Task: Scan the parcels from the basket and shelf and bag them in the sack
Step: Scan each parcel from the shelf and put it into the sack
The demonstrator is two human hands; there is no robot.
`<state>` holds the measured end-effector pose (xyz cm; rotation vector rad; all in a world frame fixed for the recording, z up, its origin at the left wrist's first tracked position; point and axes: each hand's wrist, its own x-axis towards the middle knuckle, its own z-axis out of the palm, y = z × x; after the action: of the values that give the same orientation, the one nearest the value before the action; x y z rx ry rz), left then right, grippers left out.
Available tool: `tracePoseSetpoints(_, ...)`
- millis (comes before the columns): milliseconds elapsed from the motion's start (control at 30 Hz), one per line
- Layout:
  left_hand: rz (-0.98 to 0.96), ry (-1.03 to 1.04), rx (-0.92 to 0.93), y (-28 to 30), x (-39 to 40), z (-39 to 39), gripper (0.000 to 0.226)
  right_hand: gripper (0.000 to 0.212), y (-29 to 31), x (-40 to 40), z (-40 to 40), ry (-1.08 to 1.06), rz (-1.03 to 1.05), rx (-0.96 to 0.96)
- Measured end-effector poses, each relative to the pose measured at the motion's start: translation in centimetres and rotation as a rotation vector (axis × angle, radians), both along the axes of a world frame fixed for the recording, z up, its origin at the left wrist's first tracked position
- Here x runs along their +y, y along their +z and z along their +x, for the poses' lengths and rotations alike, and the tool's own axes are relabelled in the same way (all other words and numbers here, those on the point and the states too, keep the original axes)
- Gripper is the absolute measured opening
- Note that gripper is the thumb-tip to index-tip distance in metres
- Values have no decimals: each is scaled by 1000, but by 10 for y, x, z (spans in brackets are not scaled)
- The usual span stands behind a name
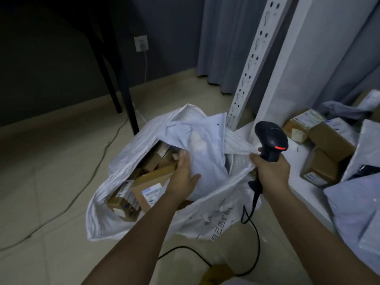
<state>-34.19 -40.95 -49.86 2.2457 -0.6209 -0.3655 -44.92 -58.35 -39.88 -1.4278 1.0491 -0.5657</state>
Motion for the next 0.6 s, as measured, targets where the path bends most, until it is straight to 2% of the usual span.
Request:
tracePoseSetpoints(67,-10,-149,24,-7,-24,2,73,17,-1,-9,-4,4,-4,-7)
tracePoseSetpoints(133,87,-276,87,-18,-42,5,63,18,-4,-16,-6,8,-5,-21)
tracePoseSetpoints(200,324,-334,-26,-25,-48,9,56,19,-6,-22,-5,23,-12,-19)
tracePoseSetpoints(267,403,-264,-222,-33,-55,15,40,19,-8,-27,-4,44,-37,-8)
tracePoseSetpoints(300,439,-282,-194,-38,-60,16,40,19,-9,-30,-3,54,-46,-3)
tracePoseSetpoints(333,470,-294,-298,-41,-64,20,39,19,-11,-33,-2,60,-50,1)
tracePoseSetpoints(433,750,-426,-383,-12,-66,18,28,21,-17,-40,1,65,-29,-4)
tracePoseSetpoints(500,773,-404,-508,7,-57,21,35,21,-21,-42,4,58,-1,-25)
tracePoseSetpoints(533,757,-350,-544,10,-49,22,51,21,-22,-41,6,46,14,-37)
tracePoseSetpoints(600,766,-251,-378,5,-36,25,94,19,-24,-40,9,12,49,-56)
